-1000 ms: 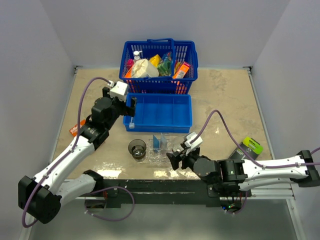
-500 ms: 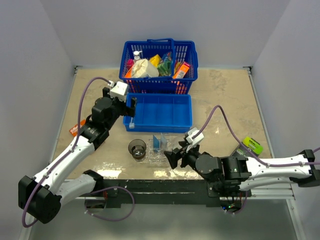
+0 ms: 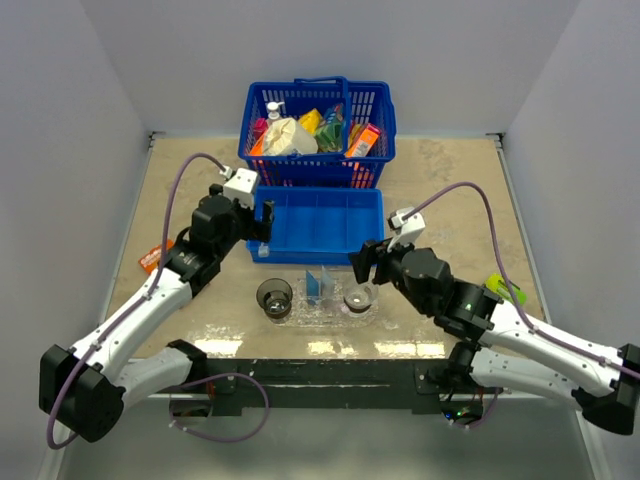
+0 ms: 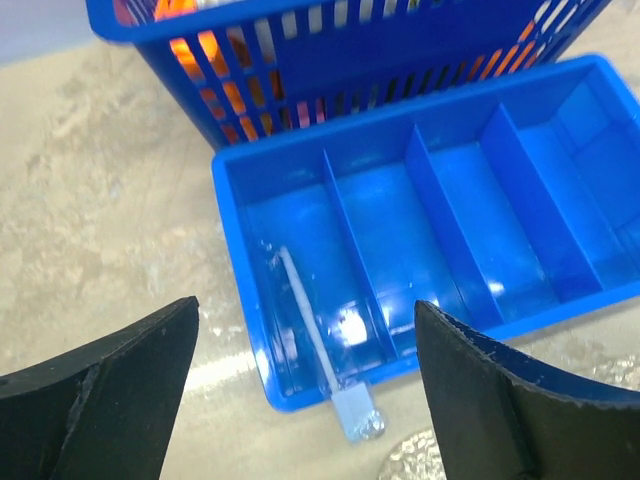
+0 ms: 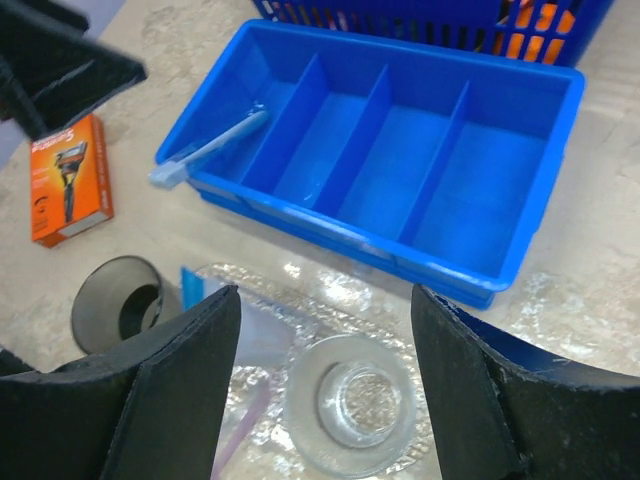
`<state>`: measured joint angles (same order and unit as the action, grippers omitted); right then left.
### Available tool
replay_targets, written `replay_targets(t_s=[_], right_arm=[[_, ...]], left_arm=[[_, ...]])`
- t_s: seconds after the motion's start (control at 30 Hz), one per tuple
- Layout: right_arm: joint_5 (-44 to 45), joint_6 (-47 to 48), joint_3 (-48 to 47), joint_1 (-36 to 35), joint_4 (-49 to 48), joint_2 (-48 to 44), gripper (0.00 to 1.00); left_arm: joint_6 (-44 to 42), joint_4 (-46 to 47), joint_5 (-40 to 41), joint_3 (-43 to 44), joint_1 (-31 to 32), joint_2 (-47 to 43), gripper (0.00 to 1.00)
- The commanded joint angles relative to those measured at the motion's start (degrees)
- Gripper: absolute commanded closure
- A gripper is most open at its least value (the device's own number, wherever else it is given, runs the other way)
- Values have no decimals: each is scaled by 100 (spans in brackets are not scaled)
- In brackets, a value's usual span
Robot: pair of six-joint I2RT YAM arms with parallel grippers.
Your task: Prepare toiletry sets of a toothbrush and toothpaste on the tray
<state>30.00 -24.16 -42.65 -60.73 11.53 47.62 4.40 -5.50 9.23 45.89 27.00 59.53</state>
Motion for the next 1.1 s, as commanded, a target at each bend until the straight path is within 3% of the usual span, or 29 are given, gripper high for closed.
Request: replay_targets(t_s=[0.0, 0.13, 0.33, 0.5, 0.77, 1.07], right_arm=[[-942, 236, -85, 772, -239, -42, 30], [-1268, 228, 38, 1334, -204, -121, 32], [-1505, 114, 266, 1476, -248, -235, 33], [-1418, 131, 319, 1467, -99, -446, 33], [-1084, 96, 468, 1467, 288, -946, 34], [-1093, 87, 530, 1467, 297, -912, 35]], left_arm=[[586, -732, -9, 210, -20, -3, 9], [965, -1575, -106, 201, -20, 50, 14], [1335, -1858, -395, 218, -20, 190, 30], [1423, -1982, -484, 281, -2, 507, 36], [1563, -2008, -449, 377, 200, 824, 39], [1546, -1938, -264, 517, 384, 1193, 38]])
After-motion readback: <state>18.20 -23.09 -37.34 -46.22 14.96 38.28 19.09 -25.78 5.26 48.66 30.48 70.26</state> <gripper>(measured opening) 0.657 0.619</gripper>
